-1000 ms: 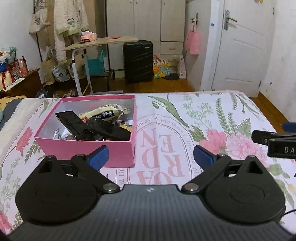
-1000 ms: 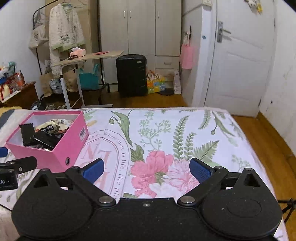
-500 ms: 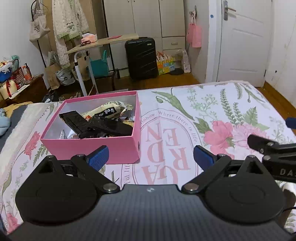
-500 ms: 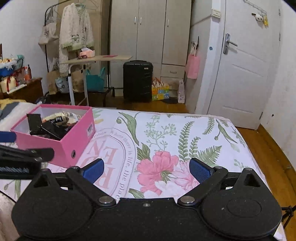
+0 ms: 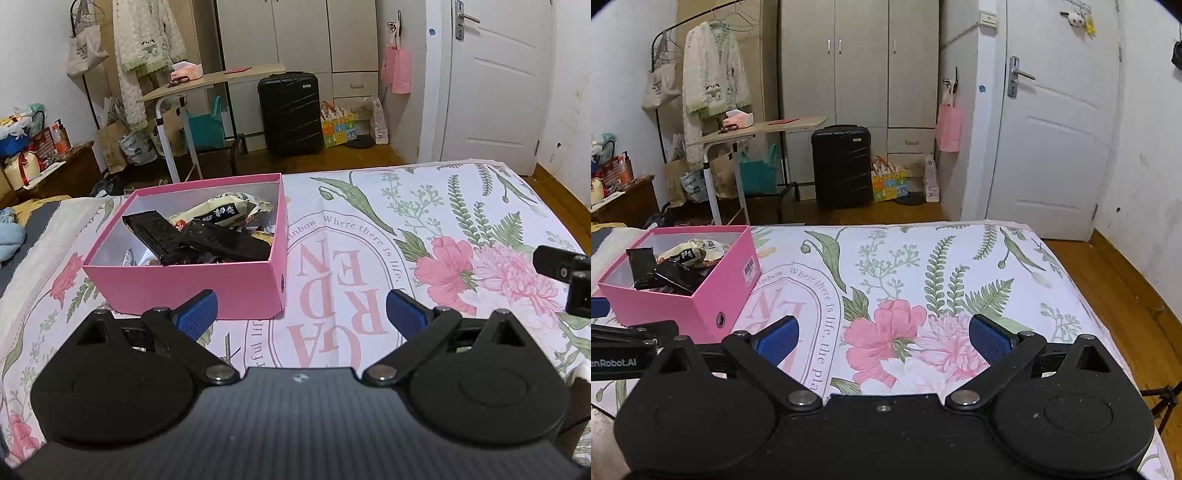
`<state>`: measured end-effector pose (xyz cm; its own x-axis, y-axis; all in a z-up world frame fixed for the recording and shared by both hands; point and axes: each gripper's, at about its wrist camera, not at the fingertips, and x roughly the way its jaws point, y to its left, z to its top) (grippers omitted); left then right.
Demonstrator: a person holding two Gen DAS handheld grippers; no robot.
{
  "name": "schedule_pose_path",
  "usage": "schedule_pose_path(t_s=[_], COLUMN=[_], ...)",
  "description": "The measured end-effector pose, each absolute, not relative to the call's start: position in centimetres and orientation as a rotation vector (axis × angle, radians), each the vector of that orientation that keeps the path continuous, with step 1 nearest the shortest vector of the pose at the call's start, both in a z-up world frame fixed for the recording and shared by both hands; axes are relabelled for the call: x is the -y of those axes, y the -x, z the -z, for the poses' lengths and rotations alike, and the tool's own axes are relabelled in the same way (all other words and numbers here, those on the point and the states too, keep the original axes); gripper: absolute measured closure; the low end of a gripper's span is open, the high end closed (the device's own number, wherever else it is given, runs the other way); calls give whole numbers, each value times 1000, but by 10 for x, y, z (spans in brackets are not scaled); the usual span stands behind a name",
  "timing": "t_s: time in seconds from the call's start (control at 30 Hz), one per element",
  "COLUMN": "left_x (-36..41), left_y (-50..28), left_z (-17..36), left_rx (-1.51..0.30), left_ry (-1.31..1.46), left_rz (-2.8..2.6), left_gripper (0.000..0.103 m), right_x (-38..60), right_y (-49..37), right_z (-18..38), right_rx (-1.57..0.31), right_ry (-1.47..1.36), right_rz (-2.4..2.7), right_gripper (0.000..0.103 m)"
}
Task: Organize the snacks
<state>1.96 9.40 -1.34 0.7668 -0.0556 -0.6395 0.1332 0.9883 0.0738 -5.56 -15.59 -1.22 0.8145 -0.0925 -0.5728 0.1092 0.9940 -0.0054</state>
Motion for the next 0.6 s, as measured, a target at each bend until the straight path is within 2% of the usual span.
schedule_pose_path(t_s=[0.6], left_x=[-98], left_y=[-18], left_z=[16], left_rx=[-687], left_ry=[-115], left_rz=[63], left_gripper=[4], right_x=[150], right_y=[59], right_z=[16], right_rx=[-612], right_ry=[-12], right_rz=[83], right_gripper=[3])
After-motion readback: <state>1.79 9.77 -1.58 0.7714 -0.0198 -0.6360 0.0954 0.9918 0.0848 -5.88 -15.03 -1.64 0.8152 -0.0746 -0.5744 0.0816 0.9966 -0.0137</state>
